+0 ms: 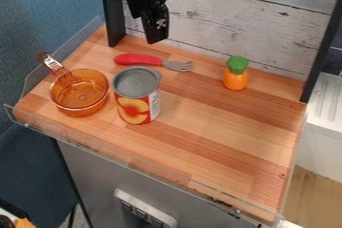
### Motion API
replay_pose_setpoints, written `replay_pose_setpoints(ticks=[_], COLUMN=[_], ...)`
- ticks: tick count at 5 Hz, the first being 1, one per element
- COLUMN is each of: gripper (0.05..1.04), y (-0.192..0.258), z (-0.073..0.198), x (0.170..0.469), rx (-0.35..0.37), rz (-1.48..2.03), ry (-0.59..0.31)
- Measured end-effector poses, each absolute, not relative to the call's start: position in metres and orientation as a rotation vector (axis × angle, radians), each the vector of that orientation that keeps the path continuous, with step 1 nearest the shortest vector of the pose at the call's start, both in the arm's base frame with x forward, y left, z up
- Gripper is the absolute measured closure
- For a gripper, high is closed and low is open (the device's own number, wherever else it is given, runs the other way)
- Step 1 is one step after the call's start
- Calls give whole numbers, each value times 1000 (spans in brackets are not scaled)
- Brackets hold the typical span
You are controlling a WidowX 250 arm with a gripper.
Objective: Move the carrot from the upper side to the edge of the table
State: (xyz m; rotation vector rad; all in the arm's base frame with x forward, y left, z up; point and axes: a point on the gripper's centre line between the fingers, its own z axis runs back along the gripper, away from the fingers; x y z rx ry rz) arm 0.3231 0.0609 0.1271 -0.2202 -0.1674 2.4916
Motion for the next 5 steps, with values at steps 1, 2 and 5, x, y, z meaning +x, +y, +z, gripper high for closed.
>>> replay_pose_setpoints(ticks=[1,2,5], gripper=[84,84,84], y=[60,44,-5], z=[118,115,81], x=[323,329,359], rx=[-186,-174,-65], rz=[2502,2531,2625], ry=[-148,-127,-126])
